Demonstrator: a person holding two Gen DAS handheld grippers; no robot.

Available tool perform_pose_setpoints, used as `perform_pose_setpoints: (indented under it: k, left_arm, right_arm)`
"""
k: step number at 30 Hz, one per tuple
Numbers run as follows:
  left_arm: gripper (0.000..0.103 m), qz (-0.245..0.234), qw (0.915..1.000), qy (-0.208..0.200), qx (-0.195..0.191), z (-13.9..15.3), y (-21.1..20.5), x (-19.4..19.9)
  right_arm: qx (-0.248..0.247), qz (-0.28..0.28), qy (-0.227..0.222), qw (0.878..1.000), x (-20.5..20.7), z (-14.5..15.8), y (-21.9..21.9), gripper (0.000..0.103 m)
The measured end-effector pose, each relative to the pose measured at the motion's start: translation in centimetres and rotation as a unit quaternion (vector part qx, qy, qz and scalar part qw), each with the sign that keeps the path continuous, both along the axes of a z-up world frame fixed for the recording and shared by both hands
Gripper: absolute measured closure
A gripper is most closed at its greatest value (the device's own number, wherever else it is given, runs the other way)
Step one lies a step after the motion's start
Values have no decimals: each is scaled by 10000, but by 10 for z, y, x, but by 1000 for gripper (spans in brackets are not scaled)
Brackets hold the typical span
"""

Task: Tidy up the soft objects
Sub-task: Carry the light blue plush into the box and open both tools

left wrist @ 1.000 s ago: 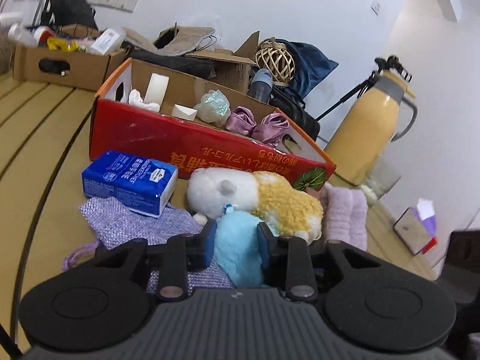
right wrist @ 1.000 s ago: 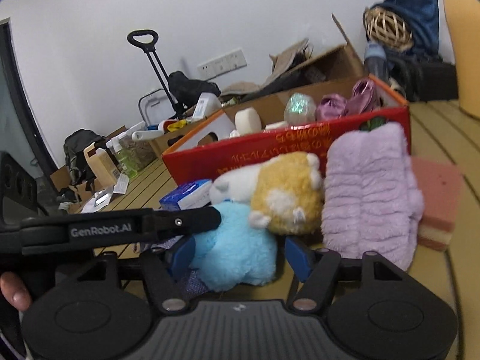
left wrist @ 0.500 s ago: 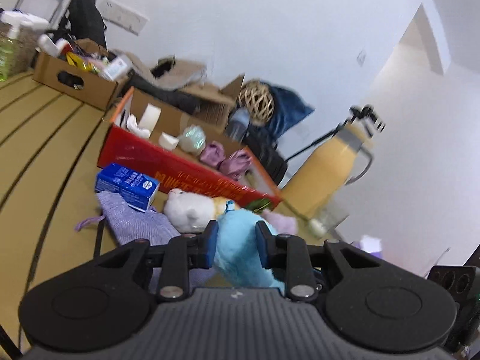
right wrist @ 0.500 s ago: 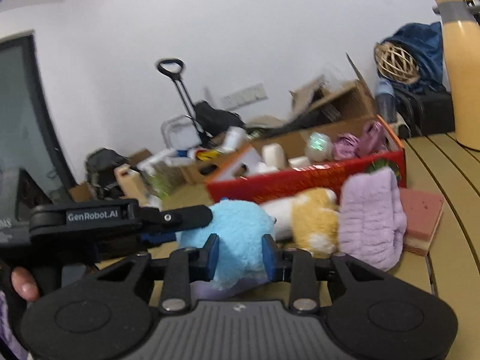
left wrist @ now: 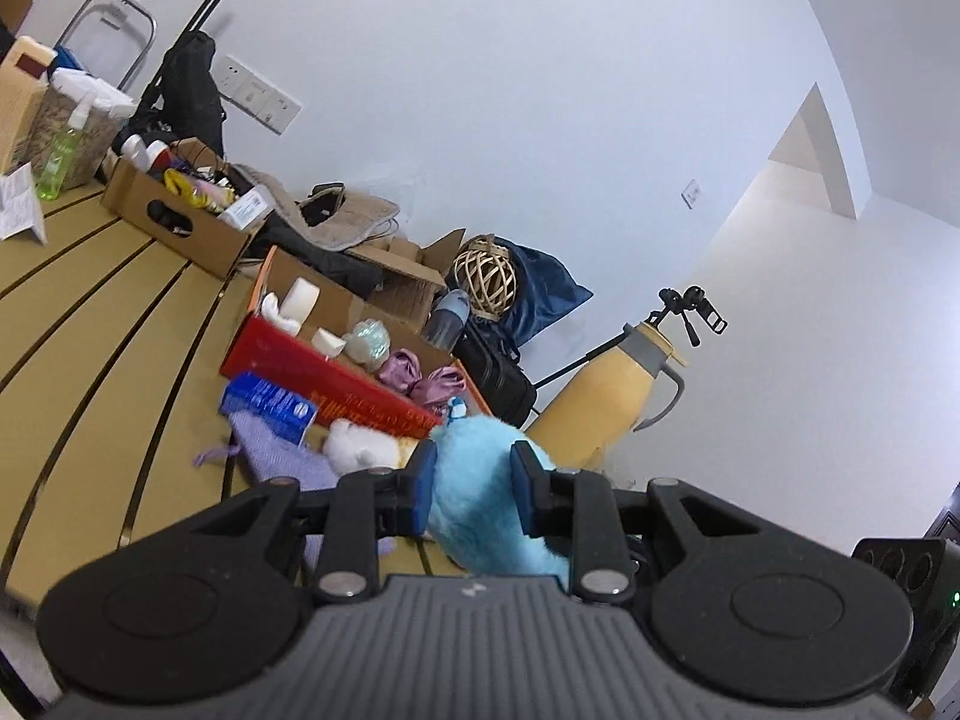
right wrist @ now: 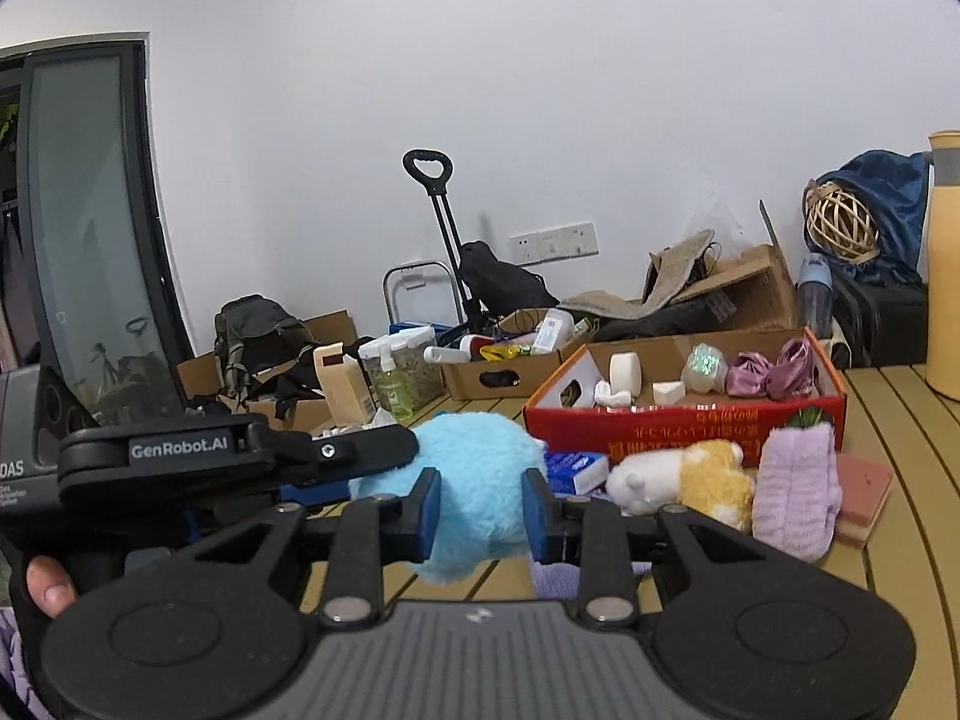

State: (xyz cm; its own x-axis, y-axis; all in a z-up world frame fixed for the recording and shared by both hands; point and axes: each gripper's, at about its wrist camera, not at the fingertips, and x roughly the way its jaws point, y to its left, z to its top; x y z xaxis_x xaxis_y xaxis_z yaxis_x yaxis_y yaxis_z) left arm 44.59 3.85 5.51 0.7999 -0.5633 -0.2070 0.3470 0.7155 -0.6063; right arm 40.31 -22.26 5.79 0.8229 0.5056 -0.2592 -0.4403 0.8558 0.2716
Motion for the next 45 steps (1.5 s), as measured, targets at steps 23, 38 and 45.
perform_pose_setpoints:
  k: [23, 38, 45]
  left_arm:
    - [67, 6, 9775, 781, 1960, -36, -26, 293]
    - [44, 895, 9582, -311, 2700, 45, 2, 82]
    - [23, 1007, 9449, -901, 2981, 52, -5, -63]
  right_arm:
    - [-671, -35, 1929, 9789, 356, -60, 42, 81]
    - [-630, -99, 679, 9957, 207, 47, -27, 75]
    - [-984, -505, -130, 9938, 62, 74, -63, 57]
